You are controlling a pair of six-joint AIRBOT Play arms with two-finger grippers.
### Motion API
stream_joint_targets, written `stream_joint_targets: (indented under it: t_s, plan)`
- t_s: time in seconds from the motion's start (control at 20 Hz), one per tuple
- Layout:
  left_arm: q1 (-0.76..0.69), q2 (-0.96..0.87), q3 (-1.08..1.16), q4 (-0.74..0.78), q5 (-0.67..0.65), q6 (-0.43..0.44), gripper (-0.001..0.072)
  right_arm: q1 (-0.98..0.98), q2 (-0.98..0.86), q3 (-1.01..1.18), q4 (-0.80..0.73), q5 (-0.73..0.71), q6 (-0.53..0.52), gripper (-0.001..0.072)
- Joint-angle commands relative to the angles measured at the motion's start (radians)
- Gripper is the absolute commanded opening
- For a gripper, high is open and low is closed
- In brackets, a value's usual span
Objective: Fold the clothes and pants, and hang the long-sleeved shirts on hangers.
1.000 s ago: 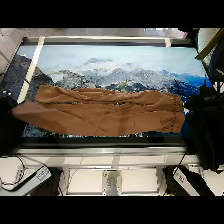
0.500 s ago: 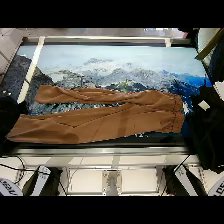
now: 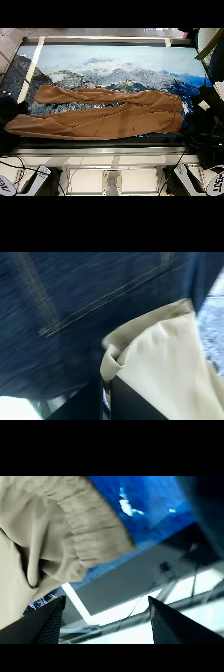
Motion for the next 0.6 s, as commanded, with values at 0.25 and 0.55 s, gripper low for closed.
stream_joint_targets:
  t_s: [0.25,0.55]
  plan:
    - [-0.122,-0.053,0.026,-0.017,0.048,0.014,0.0011,0.163,-0.105,-0.064,0.086,-0.213,0.007,0.0569]
    - [-0.122,-0.052,0.027,-0.017,0.048,0.014,0.0011,0.171,-0.190,-0.058,0.206,-0.330,-0.031,0.0363]
